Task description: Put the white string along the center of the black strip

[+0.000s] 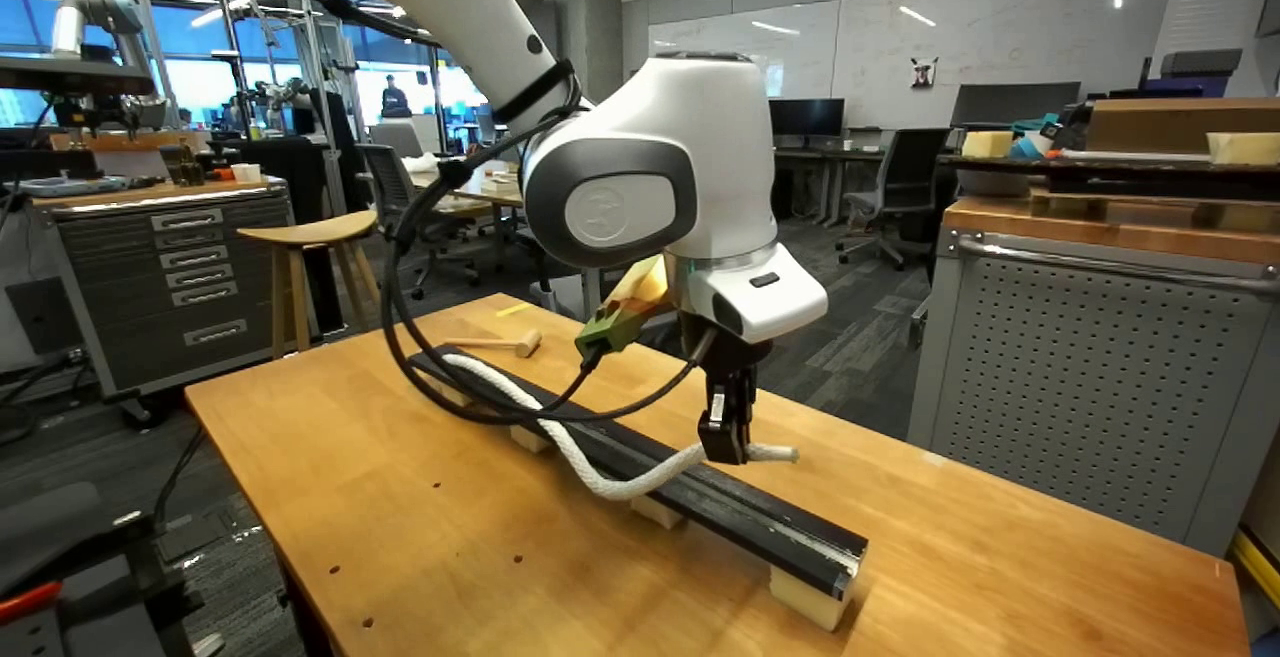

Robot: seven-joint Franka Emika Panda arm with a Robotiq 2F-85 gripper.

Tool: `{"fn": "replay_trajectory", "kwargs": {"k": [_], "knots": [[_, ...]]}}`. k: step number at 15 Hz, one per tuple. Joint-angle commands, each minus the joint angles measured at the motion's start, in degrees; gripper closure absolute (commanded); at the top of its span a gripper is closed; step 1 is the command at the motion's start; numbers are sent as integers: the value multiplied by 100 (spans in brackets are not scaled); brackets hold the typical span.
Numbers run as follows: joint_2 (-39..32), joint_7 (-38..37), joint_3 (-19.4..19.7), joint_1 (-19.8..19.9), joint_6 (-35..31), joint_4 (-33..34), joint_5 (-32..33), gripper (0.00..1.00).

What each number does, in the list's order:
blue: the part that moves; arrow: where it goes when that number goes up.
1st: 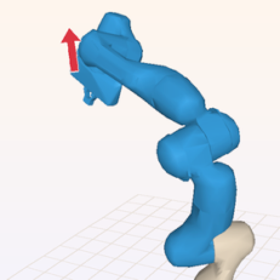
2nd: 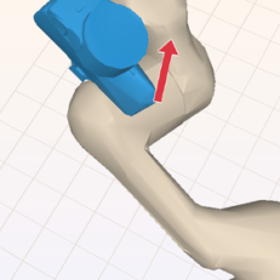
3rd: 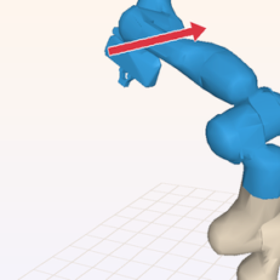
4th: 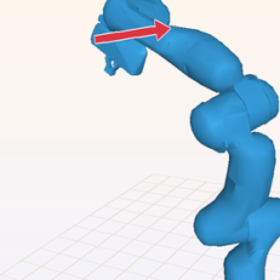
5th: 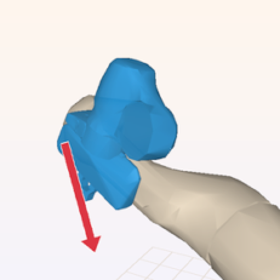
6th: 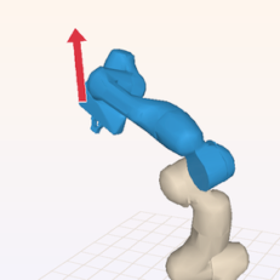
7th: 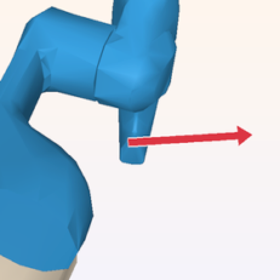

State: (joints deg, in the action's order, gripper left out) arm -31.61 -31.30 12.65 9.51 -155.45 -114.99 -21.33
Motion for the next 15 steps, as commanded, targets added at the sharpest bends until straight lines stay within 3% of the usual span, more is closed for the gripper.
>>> {"fn": "replay_trajectory", "kwargs": {"k": [1,7,15], "knots": [[-239,-447,316,-163,118,256,222,97],[-367,-836,545,-54,196,312,266,97],[-661,-1043,507,-10,608,842,347,97]]}}
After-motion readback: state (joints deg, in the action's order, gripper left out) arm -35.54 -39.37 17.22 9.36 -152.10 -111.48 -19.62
